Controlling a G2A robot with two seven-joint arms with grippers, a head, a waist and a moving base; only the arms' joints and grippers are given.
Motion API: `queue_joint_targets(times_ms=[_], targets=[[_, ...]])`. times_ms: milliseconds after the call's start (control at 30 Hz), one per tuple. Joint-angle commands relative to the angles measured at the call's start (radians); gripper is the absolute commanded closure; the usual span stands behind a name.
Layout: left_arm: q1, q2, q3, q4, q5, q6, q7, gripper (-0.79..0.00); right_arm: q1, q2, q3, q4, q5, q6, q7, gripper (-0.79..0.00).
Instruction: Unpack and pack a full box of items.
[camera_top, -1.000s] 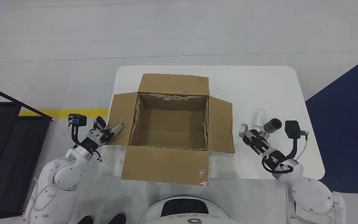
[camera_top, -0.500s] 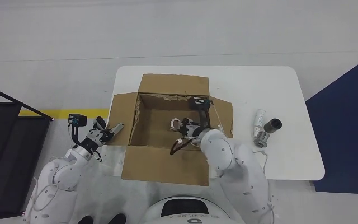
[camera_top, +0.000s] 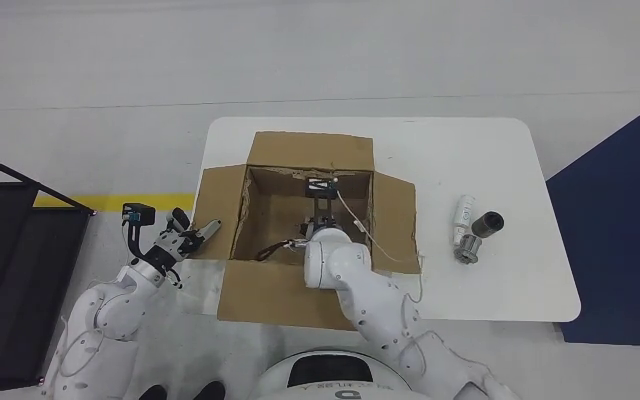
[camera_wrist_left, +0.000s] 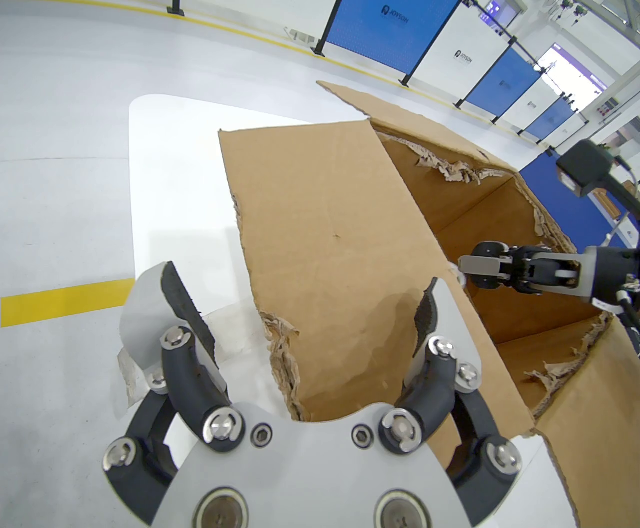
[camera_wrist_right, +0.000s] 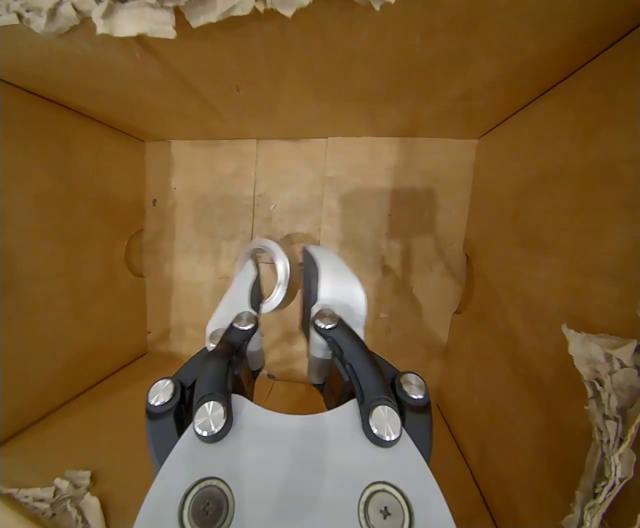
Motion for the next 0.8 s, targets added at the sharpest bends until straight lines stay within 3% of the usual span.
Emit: queue_joint_targets(times_ms=[0, 67, 200, 333, 400, 567, 600, 667, 767], targets=[[0.0, 0.0, 0.0, 0.0, 0.0, 0.0, 0.0, -0.785, -0.013, -0.008, 0.004, -0.024, -0.024, 0.001, -0.001, -0.351], [0.0, 0.0, 0.0, 0.0, 0.0, 0.0, 0.0, -0.785, -0.041, -0.012, 0.01, -0.086, -0.068, 0.001, -0.001, -0.345], [0.0, 0.0, 0.0, 0.0, 0.0, 0.0, 0.0, -0.785, -0.182, 0.003, 0.036, -0.42, -0.132, -0.043, 0.036, -0.354], [0.0, 0.0, 0.0, 0.0, 0.0, 0.0, 0.0, -0.785, -0.359, 0.042, 0.164, -0.698, -0.122, -0.111, -0.01, -0.379], [0.0, 0.0, 0.0, 0.0, 0.0, 0.0, 0.0, -0.785, -0.415, 0.049, 0.217, -0.703, -0.125, -0.102, -0.078, -0.394], [0.0, 0.0, 0.0, 0.0, 0.0, 0.0, 0.0, -0.785, -0.471, 0.05, 0.343, -0.703, -0.05, -0.05, -0.191, -0.646], [0.0, 0.0, 0.0, 0.0, 0.0, 0.0, 0.0, -0.785, -0.482, 0.05, 0.38, -0.703, -0.009, -0.04, -0.213, -0.757], [0.0, 0.0, 0.0, 0.0, 0.0, 0.0, 0.0, -0.785, -0.502, 0.051, 0.452, -0.703, 0.087, -0.046, -0.241, -0.785], [0.0, 0.0, 0.0, 0.0, 0.0, 0.0, 0.0, -0.785, -0.505, 0.051, 0.464, -0.703, 0.105, -0.049, -0.241, -0.785]])
